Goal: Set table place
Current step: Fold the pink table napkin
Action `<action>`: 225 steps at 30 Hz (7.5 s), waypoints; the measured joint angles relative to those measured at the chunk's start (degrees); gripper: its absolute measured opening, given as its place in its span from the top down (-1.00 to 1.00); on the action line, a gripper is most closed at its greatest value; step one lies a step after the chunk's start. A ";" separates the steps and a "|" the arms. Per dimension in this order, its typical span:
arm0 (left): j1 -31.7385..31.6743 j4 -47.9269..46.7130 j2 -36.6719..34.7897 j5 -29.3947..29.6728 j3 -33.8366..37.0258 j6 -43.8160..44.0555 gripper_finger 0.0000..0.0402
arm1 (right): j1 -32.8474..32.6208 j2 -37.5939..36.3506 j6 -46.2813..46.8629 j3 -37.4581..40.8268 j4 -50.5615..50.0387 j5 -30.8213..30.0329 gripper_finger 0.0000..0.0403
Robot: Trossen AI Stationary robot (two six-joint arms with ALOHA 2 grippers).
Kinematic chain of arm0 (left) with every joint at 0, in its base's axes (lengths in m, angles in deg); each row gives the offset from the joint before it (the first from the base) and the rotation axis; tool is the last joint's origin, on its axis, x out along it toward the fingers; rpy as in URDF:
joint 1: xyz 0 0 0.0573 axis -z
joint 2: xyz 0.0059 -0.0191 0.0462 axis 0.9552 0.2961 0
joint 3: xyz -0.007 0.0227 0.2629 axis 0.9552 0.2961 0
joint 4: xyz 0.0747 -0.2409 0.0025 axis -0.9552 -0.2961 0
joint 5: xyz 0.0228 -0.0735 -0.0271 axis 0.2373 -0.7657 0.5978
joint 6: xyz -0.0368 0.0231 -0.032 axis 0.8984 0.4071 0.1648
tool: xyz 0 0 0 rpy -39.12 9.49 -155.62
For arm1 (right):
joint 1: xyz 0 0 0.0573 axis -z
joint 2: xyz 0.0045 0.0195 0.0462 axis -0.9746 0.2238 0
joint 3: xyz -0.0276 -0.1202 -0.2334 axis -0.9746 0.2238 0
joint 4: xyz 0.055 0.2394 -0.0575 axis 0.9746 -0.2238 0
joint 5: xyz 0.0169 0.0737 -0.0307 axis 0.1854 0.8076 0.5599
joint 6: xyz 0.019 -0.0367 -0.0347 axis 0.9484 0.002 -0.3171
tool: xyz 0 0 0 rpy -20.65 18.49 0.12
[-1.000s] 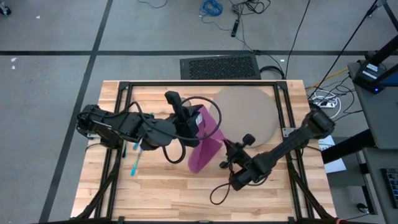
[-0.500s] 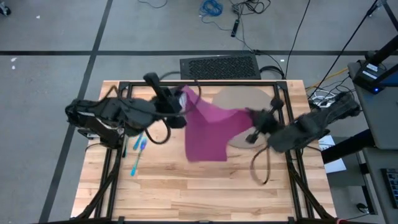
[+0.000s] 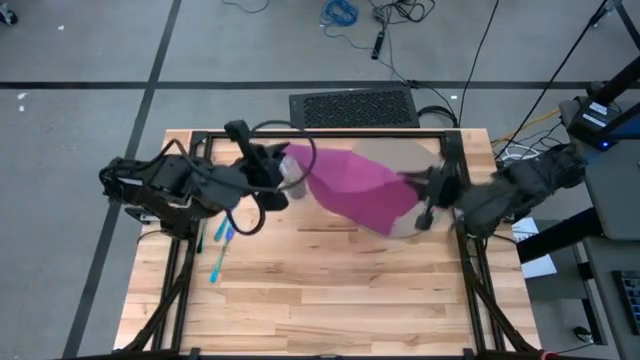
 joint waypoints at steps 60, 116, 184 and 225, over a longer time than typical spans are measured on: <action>14.78 -33.69 -0.31 -7.10 2.37 37.40 1.00 | -11.76 5.99 9.07 -4.27 -12.72 8.91 1.00; 20.42 -22.77 0.87 -26.38 40.27 61.57 1.00 | -16.35 22.47 27.73 21.54 11.31 18.53 1.00; 2.69 2.14 0.85 -29.05 60.70 45.59 0.94 | -1.92 18.04 28.10 32.93 12.77 32.64 0.86; -3.73 -4.00 0.85 -17.69 61.07 49.03 0.00 | -2.87 20.62 22.39 34.84 32.48 33.40 0.48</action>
